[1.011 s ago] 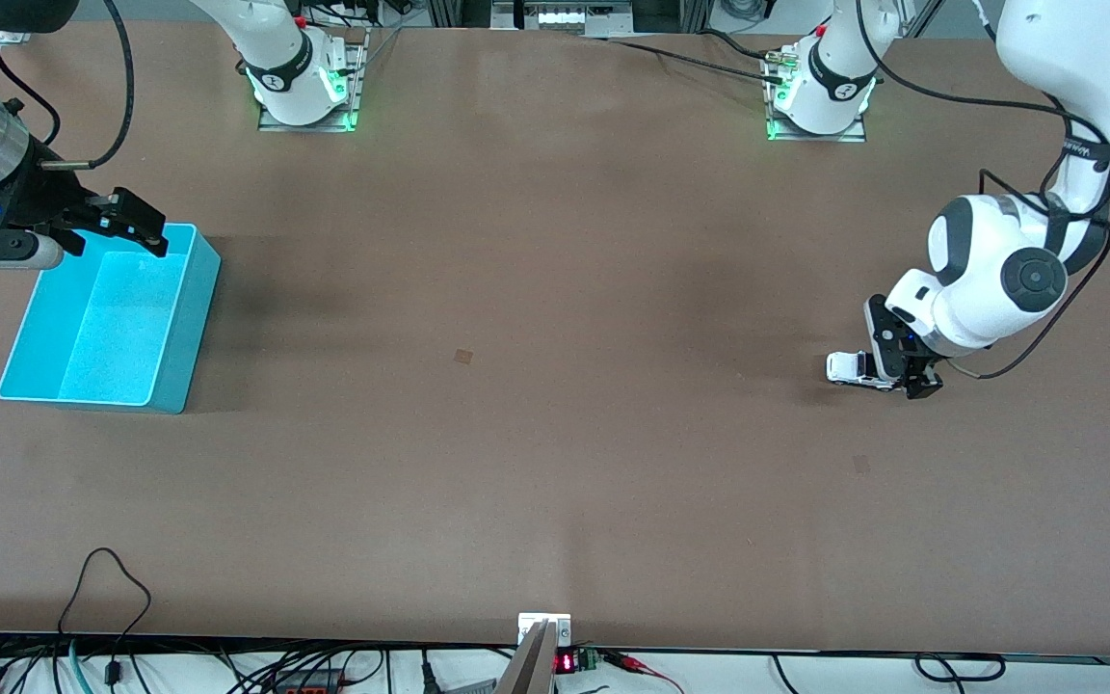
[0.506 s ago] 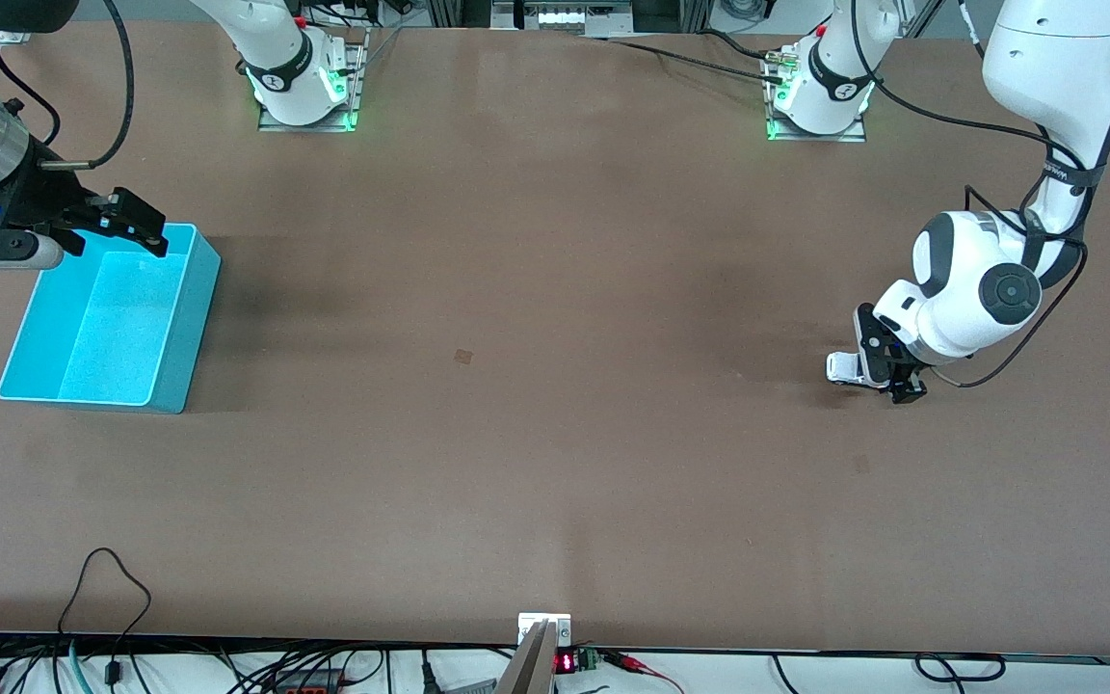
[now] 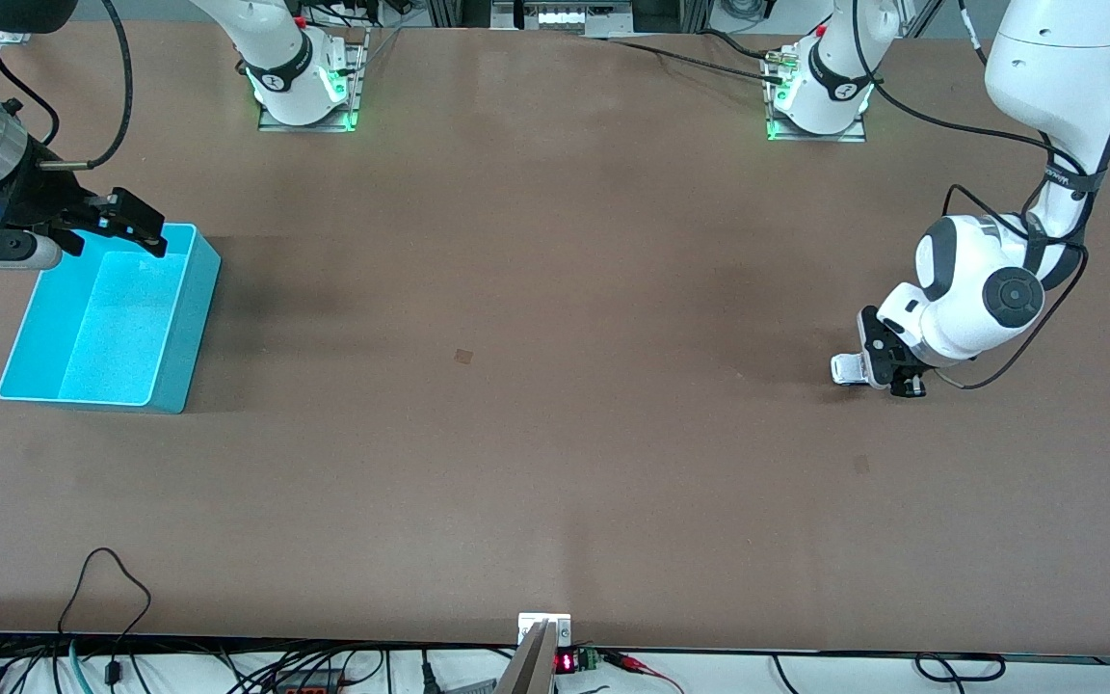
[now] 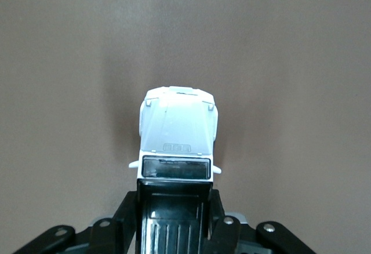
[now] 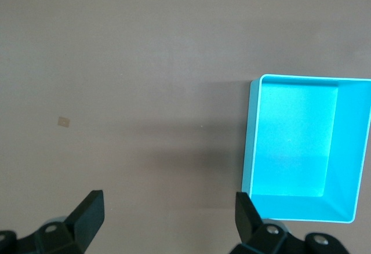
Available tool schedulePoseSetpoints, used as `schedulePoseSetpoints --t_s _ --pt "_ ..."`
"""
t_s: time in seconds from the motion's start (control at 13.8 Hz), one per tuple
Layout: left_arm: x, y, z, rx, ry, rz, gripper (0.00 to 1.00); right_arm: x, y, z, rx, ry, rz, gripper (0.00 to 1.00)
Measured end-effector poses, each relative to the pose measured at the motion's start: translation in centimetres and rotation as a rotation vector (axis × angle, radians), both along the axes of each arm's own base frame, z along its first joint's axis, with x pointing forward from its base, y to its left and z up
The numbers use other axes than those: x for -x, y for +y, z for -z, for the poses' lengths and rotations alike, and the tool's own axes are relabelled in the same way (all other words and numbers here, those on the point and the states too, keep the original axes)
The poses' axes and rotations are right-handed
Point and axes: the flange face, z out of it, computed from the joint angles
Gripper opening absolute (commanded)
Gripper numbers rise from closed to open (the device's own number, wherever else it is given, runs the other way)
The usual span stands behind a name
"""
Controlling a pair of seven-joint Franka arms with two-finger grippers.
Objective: Wind and store white jeep toy
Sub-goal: 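Grasp the white jeep with the left gripper, pressing it onto the table, then drag the jeep backward along the table with the left gripper to wind it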
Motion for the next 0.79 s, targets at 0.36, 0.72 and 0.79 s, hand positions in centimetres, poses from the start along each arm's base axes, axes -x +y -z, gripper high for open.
schedulePoseSetpoints --t_s 0.36,0.72,0.79 --pt "0.0 0.3 0.0 0.001 0.002 0.010 0.14 0.0 0.0 0.0 0.000 0.000 0.000 1.00" --pt "0.5 8.1 0.1 0.005 0.002 0.024 0.14 0.0 0.0 0.0 0.000 0.000 0.000 1.00" --pt "0.7 9.9 0.0 0.006 0.000 0.022 0.14 0.0 0.0 0.0 0.000 0.000 0.000 1.00"
